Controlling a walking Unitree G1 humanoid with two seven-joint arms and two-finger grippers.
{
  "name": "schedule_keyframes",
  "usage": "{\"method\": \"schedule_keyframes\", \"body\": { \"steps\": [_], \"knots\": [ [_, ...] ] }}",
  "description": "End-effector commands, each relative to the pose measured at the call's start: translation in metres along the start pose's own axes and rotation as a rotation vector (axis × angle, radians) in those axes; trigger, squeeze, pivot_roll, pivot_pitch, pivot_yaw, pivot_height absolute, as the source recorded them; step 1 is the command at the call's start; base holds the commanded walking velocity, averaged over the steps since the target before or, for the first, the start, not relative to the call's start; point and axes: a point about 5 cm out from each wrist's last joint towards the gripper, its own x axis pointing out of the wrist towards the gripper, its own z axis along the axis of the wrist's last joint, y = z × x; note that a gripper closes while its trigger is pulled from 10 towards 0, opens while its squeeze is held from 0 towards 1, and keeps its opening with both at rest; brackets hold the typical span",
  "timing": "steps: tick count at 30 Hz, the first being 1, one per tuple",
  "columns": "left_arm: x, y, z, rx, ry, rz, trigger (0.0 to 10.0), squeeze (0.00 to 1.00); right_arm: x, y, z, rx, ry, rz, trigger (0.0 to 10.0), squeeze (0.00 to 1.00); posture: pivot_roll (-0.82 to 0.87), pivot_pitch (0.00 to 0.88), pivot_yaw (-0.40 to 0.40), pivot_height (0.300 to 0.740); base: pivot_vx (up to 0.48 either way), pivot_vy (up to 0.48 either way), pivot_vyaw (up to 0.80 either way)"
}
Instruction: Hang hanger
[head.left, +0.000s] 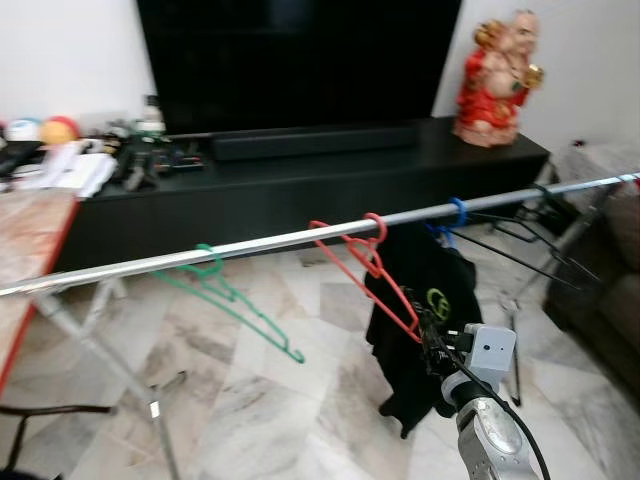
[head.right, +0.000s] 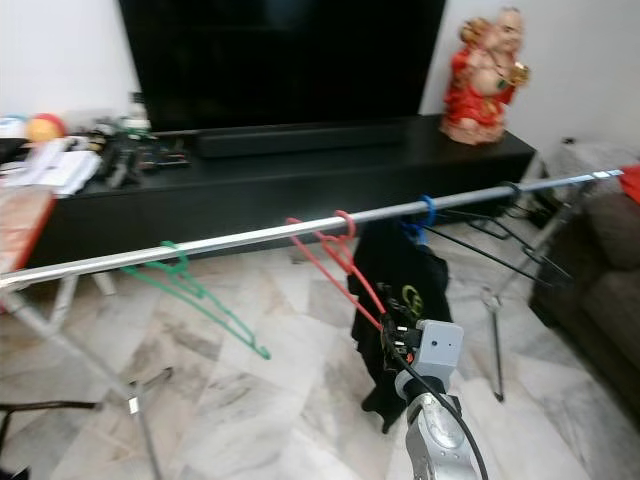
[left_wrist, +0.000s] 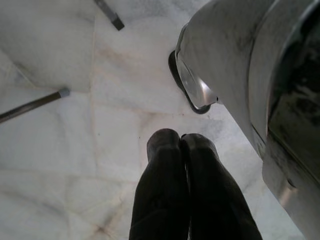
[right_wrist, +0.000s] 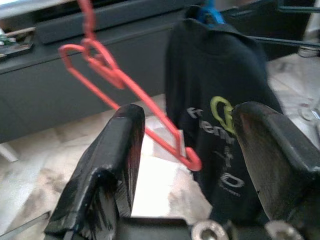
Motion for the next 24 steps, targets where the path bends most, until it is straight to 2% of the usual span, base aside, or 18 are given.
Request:
{"method": "schedule_keyframes", "body": {
  "steps": [1, 4, 24],
  "knots": [
    [0.0004, -0.0050, -0.0004, -0.013, -0.001, -0.012, 10.0, 0.00, 0.0002, -0.0044, -0.0005, 0.004, 0.009, -0.015, 10.0, 0.00, -0.01, 0.022, -0.046, 0.740, 0.000, -0.450, -0.80],
    [0.0003, -0.0050, -0.0011, -0.036, 0.001, -0.010, 10.0, 0.00, 0.0007, -0.0040, -0.0003, 0.003, 0.009, -0.012, 10.0, 0.00, -0.01, 0.023, -0.046, 0.740, 0.000, -0.150, -0.80],
    [0.0004, -0.0054, -0.0007, -0.027, 0.001, -0.017, 10.0, 0.00, 0.0003, -0.0060, -0.0009, -0.007, 0.009, -0.024, 10.0, 0.00, -0.02, 0.022, -0.044, 0.740, 0.000, 0.000, -0.80]
  ]
}}
